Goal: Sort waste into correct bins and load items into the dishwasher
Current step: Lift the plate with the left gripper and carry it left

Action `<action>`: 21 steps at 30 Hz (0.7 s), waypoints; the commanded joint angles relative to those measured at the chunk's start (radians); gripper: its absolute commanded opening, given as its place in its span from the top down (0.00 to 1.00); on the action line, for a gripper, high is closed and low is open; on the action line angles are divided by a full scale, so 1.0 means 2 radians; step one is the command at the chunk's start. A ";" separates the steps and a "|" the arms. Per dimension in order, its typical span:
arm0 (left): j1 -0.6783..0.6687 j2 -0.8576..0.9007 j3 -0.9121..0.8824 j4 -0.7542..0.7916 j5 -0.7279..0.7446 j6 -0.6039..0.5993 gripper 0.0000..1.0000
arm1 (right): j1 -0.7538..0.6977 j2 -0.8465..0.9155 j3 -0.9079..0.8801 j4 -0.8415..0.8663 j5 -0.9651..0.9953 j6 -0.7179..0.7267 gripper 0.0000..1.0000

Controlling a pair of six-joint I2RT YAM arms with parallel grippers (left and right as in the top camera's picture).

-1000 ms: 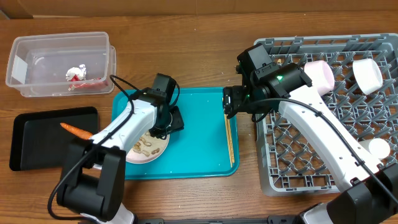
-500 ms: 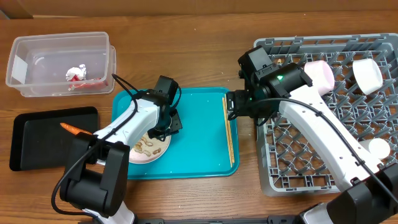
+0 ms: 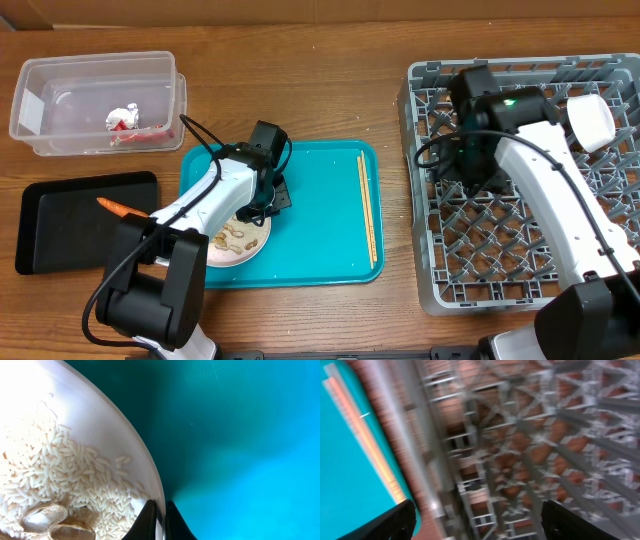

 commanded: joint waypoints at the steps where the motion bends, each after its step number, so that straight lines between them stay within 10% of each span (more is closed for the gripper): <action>1: -0.003 0.013 -0.007 0.002 -0.005 0.005 0.96 | -0.034 -0.028 -0.001 0.000 0.039 0.000 0.16; 21: -0.004 0.013 0.121 -0.143 -0.049 0.010 0.96 | -0.122 -0.033 -0.001 -0.003 0.039 -0.007 0.16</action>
